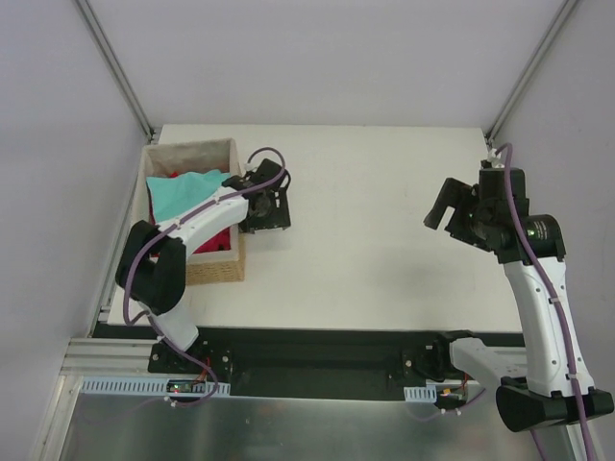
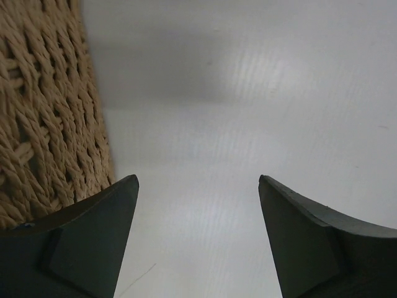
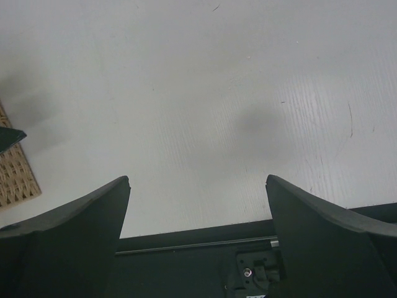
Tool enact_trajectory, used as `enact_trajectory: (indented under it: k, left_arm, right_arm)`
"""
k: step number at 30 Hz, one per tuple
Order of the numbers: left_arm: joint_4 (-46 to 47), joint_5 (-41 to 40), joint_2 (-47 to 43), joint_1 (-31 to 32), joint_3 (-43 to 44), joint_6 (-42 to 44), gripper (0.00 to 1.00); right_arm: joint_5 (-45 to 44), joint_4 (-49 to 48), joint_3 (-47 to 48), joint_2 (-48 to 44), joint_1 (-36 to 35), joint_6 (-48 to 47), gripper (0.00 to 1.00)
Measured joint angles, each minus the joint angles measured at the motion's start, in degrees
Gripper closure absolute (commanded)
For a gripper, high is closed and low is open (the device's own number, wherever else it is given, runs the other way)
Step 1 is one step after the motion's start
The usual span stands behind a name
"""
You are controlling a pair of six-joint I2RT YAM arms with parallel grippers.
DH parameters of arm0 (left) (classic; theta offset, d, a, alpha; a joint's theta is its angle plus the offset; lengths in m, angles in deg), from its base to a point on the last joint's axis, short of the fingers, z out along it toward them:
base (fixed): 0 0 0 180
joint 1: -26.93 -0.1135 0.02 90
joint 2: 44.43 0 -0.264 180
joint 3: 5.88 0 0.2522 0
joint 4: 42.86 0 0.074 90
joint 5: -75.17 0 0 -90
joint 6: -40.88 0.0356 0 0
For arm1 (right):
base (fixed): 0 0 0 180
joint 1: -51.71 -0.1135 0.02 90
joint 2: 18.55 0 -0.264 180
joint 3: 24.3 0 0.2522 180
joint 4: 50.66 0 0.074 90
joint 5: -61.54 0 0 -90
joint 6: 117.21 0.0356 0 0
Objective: Fold and stack the t-shirts
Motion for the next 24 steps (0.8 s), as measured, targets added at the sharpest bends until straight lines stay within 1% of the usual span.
enact_trajectory:
  k: [4,8,10,14,16,19,24]
  left_arm:
    - [-1.68,-2.45,-6.43,-3.48,-4.63,0.17,0.21]
    - [-2.56,-3.28,-8.52,-4.2,-3.65,1.55,0.21]
    - [-2.69,-2.62,-6.93,-3.3,0.02,2.71,0.21]
    - [-1.57,-1.05,1.14,-2.23,11.45,5.2,0.21]
    - [-0.24,-0.11,5.2,-2.47,15.19,6.27,0.2]
    - [0.39,1.4,9.09,-4.09,16.22,7.41,0.21]
    - [-0.85,2.99,11.69,-10.01,16.02,9.55,0.22]
  right_arm:
    - [1.03,-0.09,0.0,0.44,0.02,0.63,0.04]
    - [1.81,-0.48,0.0,1.03,0.04,1.22,0.04]
    - [1.95,-0.5,0.0,1.11,0.04,1.46,0.04]
    - [2.03,-0.52,0.0,1.09,0.04,2.05,0.04]
    - [2.03,-0.55,-0.02,0.92,0.04,2.34,0.04]
    - [1.97,-0.61,-0.13,0.15,0.04,2.67,0.04]
    - [1.46,-0.92,-0.76,-2.21,0.04,3.58,0.04]
